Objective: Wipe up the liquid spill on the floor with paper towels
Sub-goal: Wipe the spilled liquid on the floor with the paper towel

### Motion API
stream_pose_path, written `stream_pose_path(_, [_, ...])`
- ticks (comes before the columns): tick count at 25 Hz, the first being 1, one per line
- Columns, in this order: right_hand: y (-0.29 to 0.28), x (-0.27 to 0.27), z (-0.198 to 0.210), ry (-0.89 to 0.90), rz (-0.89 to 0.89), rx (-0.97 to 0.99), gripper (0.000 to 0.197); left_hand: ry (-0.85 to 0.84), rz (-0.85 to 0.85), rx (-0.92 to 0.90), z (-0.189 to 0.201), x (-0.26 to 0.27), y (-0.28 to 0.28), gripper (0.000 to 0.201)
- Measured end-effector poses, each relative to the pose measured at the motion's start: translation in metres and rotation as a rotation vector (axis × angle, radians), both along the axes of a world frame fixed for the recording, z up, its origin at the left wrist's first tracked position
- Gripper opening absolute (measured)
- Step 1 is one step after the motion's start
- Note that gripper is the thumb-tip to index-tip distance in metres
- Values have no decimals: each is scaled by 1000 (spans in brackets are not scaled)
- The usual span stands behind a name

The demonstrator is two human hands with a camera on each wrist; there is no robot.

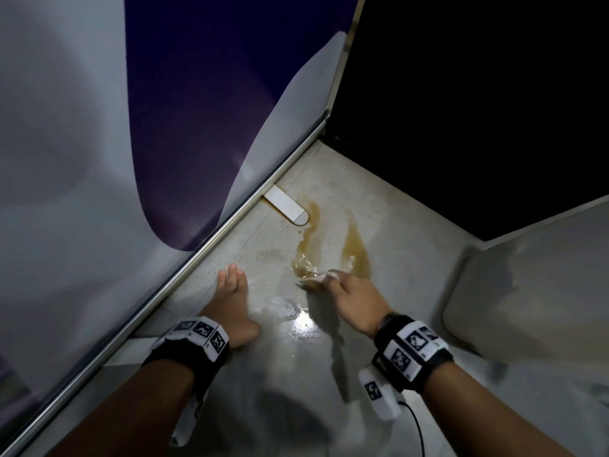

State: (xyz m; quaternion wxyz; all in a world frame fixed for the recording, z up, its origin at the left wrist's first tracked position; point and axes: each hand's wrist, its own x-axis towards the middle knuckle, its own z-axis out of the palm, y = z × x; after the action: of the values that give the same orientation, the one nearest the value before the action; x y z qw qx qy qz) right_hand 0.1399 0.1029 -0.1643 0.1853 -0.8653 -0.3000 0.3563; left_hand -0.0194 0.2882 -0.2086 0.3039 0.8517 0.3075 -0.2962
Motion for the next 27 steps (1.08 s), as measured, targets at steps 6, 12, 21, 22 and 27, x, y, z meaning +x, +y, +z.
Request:
stream_pose_path(6, [18, 72, 16, -116, 7, -238, 36, 1, -31, 60, -8, -1, 1, 109])
stream_pose_path(12, [41, 125, -5, -565, -9, -143, 55, -1, -21, 32, -5, 0, 1, 111])
stream_pose_path(21, [53, 98, -64, -387, -211, -70, 77, -4, -70, 62, 1, 0, -1, 107])
stream_pose_path(22, [61, 101, -69, -350, -225, -103, 80, -2, -76, 58, 1, 0, 0, 107])
stream_pose_path(27, [81, 113, -84, -380, -218, -197, 61, 2, -77, 32, 3, -1, 2, 109])
